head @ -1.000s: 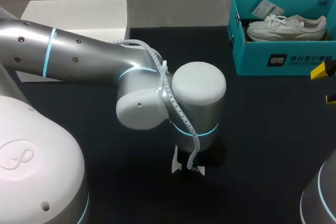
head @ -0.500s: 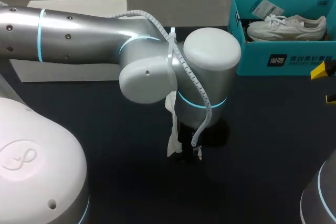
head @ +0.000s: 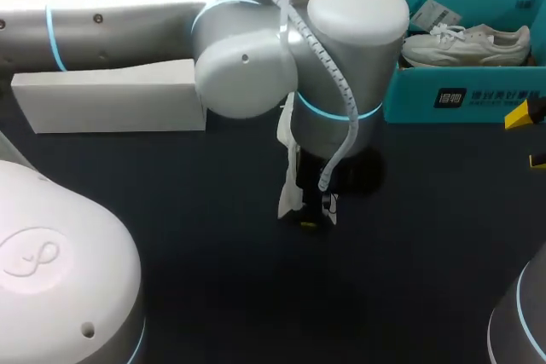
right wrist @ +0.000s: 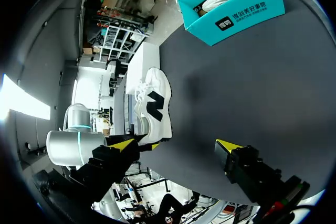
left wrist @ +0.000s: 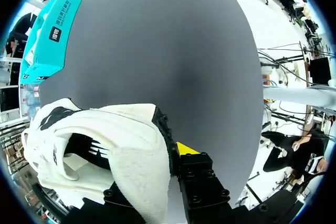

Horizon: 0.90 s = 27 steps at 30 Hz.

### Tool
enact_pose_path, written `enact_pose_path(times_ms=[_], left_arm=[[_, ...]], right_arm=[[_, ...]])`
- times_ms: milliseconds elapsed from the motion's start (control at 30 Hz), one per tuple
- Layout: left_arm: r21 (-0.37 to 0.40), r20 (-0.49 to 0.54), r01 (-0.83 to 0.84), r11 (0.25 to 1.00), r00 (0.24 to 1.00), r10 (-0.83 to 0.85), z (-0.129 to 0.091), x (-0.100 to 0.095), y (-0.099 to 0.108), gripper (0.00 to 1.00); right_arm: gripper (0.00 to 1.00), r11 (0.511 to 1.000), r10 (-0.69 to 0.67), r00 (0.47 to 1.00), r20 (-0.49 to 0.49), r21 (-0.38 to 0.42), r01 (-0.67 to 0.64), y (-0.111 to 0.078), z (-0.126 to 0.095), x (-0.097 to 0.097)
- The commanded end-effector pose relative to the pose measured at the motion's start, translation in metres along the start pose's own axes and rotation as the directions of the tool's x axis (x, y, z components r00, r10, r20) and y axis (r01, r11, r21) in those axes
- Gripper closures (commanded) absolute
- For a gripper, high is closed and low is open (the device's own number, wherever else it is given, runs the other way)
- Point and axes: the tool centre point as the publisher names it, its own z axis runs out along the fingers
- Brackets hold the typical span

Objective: Take the shoe out of the shoebox, open the shoe tongue, remove and reinsert the insole, then place the shoe into the shoebox

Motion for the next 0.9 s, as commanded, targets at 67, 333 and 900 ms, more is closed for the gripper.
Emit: enact_pose_path(times_ms=[67,333,900], left_arm=[[-0.025,-0.023,-0.005,1.000,1.000,0.004,-0.040,0.001,-0.004,1.00],[-0.026,0.009,-0.005,1.000,1.000,0.006,-0.096,0.002,0.000,1.00],[0.030,0.029,-0.011,0.999,1.000,0.011,-0.166,-0.020,0.003,1.00]], right_arm=[[0.00,1.000,0.001,1.000,0.001,-0.002,-0.001,-0.001,0.001,0.000],[0.00,1.000,0.001,1.000,0.001,-0.002,-0.001,-0.001,0.001,0.000],[0.00,1.000,0.001,1.000,0.001,-0.002,-0.001,-0.001,0.001,0.000]])
